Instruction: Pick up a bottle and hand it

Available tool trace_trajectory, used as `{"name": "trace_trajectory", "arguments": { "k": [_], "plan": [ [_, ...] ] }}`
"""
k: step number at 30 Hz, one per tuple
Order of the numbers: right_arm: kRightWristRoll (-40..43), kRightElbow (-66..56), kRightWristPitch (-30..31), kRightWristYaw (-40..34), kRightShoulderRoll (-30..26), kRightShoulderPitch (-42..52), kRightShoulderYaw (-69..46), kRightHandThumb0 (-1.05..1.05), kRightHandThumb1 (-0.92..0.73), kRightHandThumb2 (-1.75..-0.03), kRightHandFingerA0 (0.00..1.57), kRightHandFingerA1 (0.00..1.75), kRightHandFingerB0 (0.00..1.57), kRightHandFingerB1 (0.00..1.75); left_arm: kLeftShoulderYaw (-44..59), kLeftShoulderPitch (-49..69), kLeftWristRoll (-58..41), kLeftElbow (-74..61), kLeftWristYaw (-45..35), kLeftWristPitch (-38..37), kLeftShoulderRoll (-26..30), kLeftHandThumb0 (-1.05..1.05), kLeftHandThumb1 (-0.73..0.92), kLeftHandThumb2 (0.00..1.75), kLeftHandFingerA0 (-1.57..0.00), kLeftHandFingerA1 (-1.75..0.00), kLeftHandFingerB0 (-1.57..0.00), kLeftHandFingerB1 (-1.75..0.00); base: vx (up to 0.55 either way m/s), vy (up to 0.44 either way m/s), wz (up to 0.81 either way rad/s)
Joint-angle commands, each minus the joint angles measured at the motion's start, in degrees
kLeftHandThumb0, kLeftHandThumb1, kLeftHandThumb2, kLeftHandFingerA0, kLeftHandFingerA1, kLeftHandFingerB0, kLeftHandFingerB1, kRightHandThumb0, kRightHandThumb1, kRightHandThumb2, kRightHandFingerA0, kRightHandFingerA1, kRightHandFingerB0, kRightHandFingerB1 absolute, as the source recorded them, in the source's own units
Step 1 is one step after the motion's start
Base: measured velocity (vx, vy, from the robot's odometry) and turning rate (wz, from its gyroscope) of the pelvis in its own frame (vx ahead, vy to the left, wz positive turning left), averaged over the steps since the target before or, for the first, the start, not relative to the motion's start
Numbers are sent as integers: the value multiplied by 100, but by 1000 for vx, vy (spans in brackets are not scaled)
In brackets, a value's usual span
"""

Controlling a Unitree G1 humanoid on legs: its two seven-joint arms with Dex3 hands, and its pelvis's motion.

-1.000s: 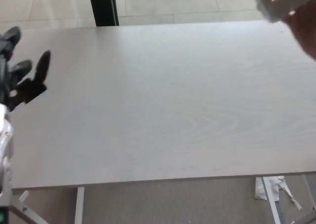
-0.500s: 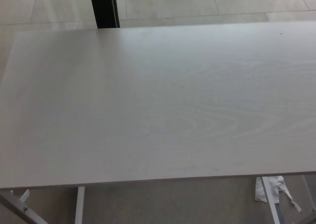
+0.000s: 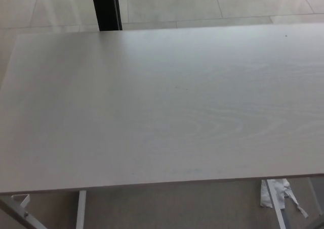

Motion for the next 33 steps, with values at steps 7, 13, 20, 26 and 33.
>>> {"name": "trace_trajectory", "arguments": {
  "k": [7,13,20,26,33],
  "plan": [
    [187,106,70,66,-44,179,-152,-73,-59,-59,96,125,33,48,-145,52,-649,641,-1065,-868,115,-73,68,61,-67,-48,-39,-39,0,0,0],
    [163,77,65,88,-48,287,-111,-71,-61,-59,90,130,32,47,-278,181,-635,704,-1243,-1259,197,-74,65,61,-71,-48,-49,-39,0,0,0],
    [246,245,-118,140,37,294,-147,-70,-60,-59,93,120,34,47,-427,189,-560,823,-1278,-1578,319,-72,68,62,-72,-47,-52,-39,0,0,0],
    [263,222,-39,95,51,304,-146,-71,-46,-88,93,110,30,55,-544,155,-586,765,-1218,-1457,404,-72,68,62,-68,-45,-50,-38,0,0,0],
    [198,215,-108,111,63,399,-113,-70,-59,-60,99,131,31,49,-587,49,-674,1020,-1323,-1521,494,-72,67,61,-69,-45,-49,-39,0,0,0]
  ]
}}
